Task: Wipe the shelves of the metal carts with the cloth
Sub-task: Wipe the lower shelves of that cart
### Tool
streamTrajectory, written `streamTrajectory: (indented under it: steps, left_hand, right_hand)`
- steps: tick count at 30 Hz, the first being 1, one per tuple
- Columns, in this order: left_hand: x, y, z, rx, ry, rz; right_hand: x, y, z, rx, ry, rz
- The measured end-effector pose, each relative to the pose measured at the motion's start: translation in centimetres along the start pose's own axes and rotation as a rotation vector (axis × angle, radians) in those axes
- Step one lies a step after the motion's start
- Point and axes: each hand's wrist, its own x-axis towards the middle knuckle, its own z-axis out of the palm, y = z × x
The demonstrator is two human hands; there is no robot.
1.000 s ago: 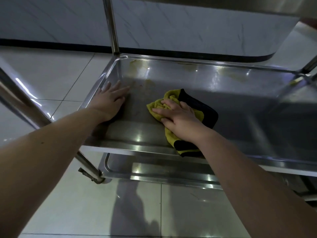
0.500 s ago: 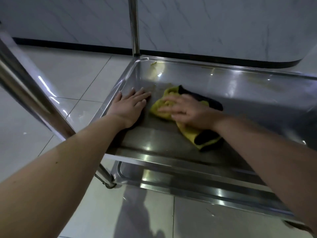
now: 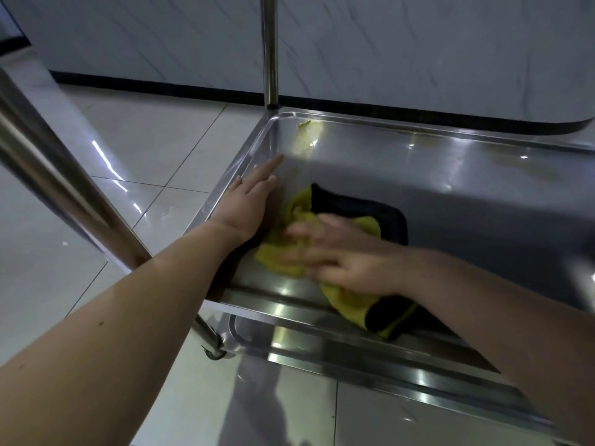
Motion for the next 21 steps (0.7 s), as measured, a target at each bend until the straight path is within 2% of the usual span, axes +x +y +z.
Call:
streamTrajectory:
  steps: [3,6,8,12,16,18,21]
  left_hand:
    - [0.0,0.1,0.0,-0.05,-0.014,-0.056]
    - [-0.2,0.1,0.1,0.16,-0.033,-0.003]
    - [-0.3,0.2,0.0,0.208,-0.052,-0.007]
    - [-0.4,0.5,-0.1,0.273,-0.092,-0.009]
    - [-0.6,0.8,0.0,0.44,-0.115,0.042]
    - [-0.6,0.7,-0.1,0.441,-0.103,0.057]
    - [-0.6,0.3,-0.1,0.362,-0.056,0.067]
  right_hand:
    - [-2.0,-1.9,0.7,0.102,-0.04,-0.183]
    - [-0.7,-0.4,-0.5,0.117,-0.039,-0.182]
    - [1.5,2.0,-1.3,0.088,0.01,-0.094]
    - [7.2,7.7,-3.5,-0.02,0.15,0.212]
    - [11.6,9.9,-4.6,-0.096,0.255,0.487]
    - [12.4,9.4,-4.3,-0.137,0.266,0.526]
    - [11.2,7.5,-3.6,-0.098,0.257,0.435]
